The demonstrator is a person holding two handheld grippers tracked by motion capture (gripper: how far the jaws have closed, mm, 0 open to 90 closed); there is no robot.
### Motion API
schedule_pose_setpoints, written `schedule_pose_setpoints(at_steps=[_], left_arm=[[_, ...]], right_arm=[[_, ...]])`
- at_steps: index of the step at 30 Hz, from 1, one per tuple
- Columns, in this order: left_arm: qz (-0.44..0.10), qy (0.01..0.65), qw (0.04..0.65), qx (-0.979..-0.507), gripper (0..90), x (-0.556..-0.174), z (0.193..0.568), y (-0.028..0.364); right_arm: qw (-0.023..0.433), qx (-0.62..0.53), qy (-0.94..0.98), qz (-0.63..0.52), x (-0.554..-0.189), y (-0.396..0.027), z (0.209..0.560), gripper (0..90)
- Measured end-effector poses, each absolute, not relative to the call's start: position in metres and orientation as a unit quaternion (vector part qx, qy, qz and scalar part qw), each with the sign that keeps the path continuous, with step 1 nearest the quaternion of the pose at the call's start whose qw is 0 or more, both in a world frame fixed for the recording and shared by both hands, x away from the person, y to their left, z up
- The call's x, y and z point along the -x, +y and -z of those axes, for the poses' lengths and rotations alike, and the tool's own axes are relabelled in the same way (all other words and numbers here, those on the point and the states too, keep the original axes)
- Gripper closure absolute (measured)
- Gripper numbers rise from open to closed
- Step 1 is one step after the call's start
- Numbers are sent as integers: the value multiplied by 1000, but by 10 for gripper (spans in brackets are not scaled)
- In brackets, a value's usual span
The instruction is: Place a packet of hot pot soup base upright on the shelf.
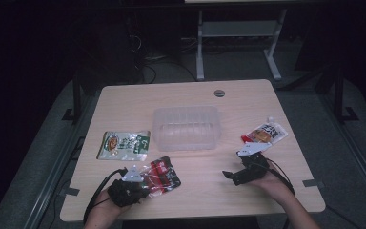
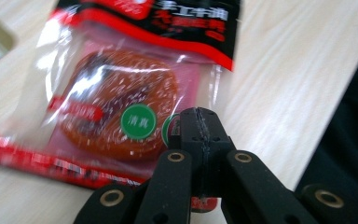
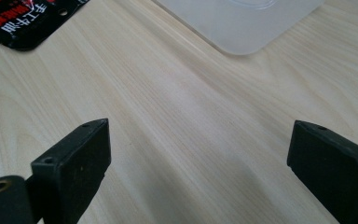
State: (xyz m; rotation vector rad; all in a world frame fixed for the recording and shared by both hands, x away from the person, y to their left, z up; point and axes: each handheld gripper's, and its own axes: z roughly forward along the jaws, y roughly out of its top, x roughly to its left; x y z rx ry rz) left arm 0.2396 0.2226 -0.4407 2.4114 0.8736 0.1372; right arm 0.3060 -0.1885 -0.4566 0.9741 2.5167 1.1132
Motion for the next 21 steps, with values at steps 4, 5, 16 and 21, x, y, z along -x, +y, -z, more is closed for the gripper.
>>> schedule_pose_setpoints(at_steps=[4,5,16,21], left_arm=[[-63,338,278,-897,897,-242,440,234],[-66,341,279,-895,897,-243,441,236],[-87,362,305,-877,897,-249,430,251],[-112,386,301,-865,897,-260,428,273]], right_arm=[[111,-332,857,-378,-306,-189,457,57],[110,-332,857,-379,-306,-189,457,57],[109,-328,859,-378,-306,-188,457,57],[109,-329,858,-379,-307,-187,458,58]])
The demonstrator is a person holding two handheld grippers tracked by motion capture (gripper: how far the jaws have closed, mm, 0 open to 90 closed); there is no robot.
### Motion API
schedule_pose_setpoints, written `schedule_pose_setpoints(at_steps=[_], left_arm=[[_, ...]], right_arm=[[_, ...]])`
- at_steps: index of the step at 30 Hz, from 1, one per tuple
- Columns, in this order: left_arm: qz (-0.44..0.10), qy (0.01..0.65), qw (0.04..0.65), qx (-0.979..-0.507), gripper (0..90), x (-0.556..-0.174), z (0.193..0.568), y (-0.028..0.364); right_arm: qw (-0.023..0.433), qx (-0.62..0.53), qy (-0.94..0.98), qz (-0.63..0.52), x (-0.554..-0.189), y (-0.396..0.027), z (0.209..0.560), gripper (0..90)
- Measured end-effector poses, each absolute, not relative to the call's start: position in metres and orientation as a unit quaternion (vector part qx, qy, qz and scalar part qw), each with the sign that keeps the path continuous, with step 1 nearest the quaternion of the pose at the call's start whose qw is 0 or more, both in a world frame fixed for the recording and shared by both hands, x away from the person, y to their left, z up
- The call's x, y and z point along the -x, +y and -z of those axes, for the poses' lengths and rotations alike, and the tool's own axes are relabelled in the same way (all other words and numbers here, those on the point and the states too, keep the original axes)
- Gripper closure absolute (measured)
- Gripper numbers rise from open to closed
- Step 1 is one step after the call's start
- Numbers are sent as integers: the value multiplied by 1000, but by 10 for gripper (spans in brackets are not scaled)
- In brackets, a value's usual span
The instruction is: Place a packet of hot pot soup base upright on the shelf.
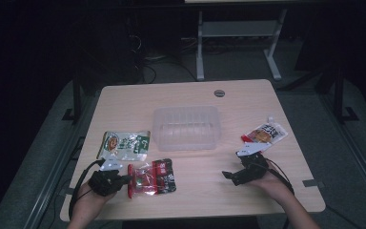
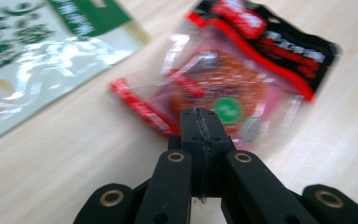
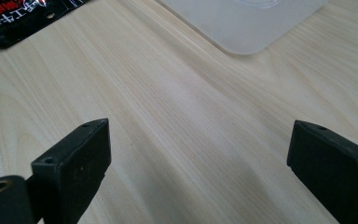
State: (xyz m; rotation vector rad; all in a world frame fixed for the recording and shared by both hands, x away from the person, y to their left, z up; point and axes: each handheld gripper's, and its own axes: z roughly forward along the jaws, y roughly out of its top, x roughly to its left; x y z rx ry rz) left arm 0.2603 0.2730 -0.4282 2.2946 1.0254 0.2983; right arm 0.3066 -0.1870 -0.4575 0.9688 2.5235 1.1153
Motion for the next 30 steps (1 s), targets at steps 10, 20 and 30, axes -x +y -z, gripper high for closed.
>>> schedule_pose_setpoints(at_steps=[10,20,30], left_arm=[[-104,391,309,-861,897,-270,434,278],[-92,393,308,-862,897,-272,442,279],[-88,393,291,-868,897,-274,448,278]], right_arm=[[106,-331,858,-378,-306,-185,458,58],[107,-327,860,-377,-307,-185,458,58],[102,-328,856,-386,-306,-183,455,57]])
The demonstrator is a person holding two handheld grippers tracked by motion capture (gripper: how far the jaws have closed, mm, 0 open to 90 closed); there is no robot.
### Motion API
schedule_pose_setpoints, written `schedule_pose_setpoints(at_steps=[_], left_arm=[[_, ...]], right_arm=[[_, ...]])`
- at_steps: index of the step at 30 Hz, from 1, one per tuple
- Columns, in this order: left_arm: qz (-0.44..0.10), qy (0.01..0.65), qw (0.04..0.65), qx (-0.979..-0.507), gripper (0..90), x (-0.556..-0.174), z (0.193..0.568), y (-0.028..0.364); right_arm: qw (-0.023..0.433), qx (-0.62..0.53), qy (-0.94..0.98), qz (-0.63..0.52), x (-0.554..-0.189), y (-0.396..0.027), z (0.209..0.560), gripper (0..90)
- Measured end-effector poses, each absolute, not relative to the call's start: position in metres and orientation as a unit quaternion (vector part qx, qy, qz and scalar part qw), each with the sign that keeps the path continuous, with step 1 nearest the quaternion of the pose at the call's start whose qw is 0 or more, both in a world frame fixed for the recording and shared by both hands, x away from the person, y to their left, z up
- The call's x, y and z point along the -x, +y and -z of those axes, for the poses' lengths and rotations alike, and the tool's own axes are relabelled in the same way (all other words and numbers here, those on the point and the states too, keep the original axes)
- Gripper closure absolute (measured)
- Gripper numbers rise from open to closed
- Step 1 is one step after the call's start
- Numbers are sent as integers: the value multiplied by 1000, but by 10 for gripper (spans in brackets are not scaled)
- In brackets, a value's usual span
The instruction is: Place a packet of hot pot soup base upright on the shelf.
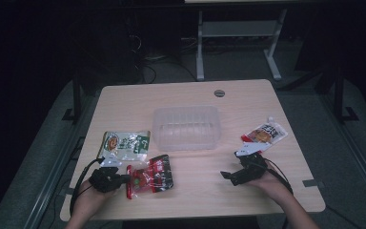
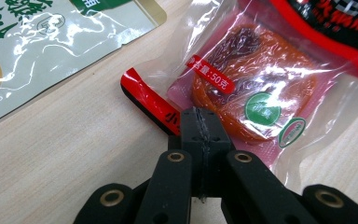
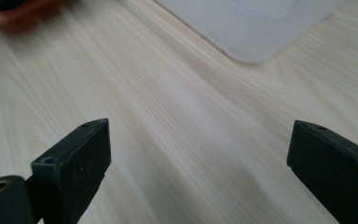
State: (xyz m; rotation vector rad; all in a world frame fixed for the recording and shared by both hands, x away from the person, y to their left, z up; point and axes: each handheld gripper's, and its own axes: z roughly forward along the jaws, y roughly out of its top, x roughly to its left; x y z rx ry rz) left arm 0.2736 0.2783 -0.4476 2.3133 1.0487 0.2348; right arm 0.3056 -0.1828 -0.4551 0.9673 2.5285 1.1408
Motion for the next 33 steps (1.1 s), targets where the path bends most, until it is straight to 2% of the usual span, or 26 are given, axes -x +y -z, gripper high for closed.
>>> schedule_pose_setpoints(at_steps=[17,33], left_arm=[[-84,395,287,-869,897,-274,451,281],[-82,395,290,-868,897,-275,451,282]], right_arm=[[23,-286,850,-441,-309,-129,437,65],[-8,-246,862,-444,-319,-74,433,83]])
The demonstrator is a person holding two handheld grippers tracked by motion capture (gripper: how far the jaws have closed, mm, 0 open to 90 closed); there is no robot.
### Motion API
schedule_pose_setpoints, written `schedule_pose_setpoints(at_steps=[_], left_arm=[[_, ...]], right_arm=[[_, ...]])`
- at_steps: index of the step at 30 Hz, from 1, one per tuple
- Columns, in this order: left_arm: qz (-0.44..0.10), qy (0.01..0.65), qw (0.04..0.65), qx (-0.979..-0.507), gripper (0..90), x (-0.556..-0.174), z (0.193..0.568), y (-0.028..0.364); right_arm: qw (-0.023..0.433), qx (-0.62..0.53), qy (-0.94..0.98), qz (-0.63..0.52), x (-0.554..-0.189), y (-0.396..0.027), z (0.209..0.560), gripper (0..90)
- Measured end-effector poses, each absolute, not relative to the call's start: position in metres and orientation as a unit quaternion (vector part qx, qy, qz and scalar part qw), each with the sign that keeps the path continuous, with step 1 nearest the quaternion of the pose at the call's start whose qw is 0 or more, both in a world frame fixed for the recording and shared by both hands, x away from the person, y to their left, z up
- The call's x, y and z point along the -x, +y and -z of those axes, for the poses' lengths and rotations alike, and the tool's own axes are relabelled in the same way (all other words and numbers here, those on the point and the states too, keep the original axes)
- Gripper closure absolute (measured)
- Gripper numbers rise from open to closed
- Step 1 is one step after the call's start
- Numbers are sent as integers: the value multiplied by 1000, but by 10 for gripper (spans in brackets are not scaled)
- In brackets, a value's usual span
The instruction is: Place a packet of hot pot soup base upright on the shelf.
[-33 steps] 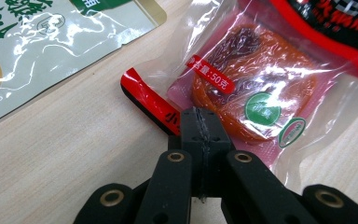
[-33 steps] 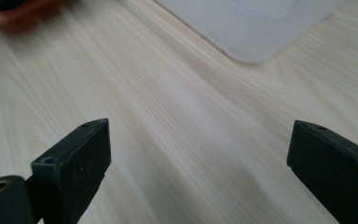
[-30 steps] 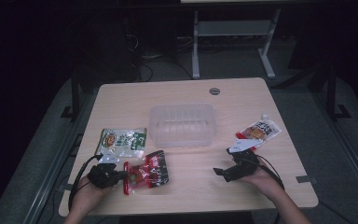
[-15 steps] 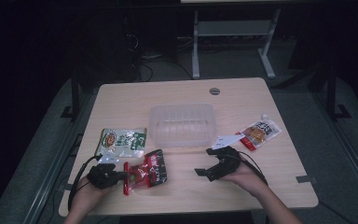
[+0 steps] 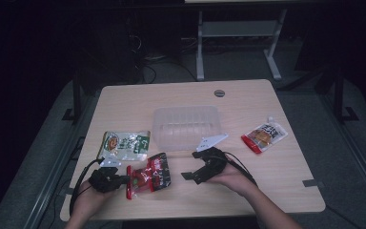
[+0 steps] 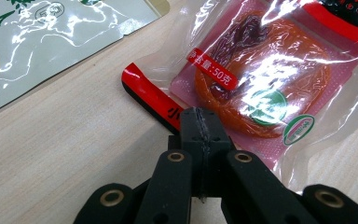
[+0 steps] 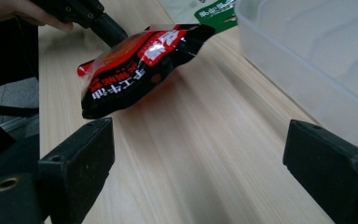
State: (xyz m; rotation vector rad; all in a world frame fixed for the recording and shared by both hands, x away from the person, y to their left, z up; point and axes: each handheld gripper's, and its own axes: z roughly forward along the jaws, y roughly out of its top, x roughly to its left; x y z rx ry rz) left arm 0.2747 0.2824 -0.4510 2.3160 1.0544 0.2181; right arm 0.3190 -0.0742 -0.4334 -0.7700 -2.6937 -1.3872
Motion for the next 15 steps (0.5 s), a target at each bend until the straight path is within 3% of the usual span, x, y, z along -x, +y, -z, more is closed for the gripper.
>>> schedule_pose_setpoints(at_steps=[15], left_arm=[[-80,396,295,-866,897,-274,452,283]], right_arm=[[51,229,-863,447,-325,-25,437,93]])
